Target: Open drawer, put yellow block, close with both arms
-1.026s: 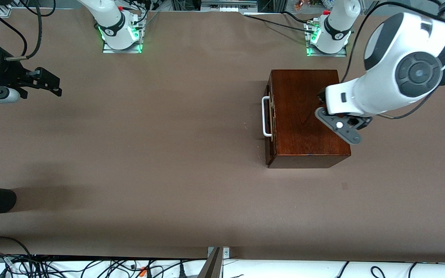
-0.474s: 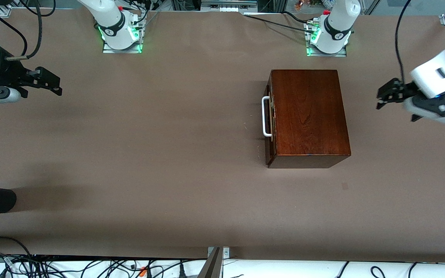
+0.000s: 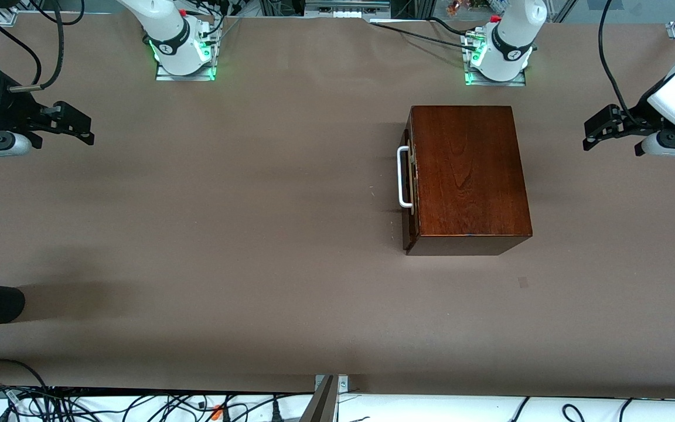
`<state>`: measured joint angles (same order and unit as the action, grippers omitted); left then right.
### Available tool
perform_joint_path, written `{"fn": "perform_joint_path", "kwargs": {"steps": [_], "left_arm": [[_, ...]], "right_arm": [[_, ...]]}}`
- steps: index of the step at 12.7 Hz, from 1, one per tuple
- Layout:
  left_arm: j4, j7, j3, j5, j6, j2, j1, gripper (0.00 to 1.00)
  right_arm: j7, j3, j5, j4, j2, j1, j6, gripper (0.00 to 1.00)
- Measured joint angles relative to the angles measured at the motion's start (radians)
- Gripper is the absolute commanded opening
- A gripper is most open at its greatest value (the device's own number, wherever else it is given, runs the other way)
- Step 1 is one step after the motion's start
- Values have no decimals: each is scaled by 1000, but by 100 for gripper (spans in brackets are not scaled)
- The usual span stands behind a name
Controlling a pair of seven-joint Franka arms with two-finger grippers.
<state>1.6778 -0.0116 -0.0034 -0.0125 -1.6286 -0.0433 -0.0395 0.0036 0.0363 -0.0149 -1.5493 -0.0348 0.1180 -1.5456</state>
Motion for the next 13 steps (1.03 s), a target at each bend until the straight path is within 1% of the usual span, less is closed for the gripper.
{"fn": "perform_joint_path", "kwargs": {"steps": [13], "left_arm": [[-3,5,-10,11,7,12,0,100]], "right_arm": [[0,0,0,0,0,0,1,100]]}}
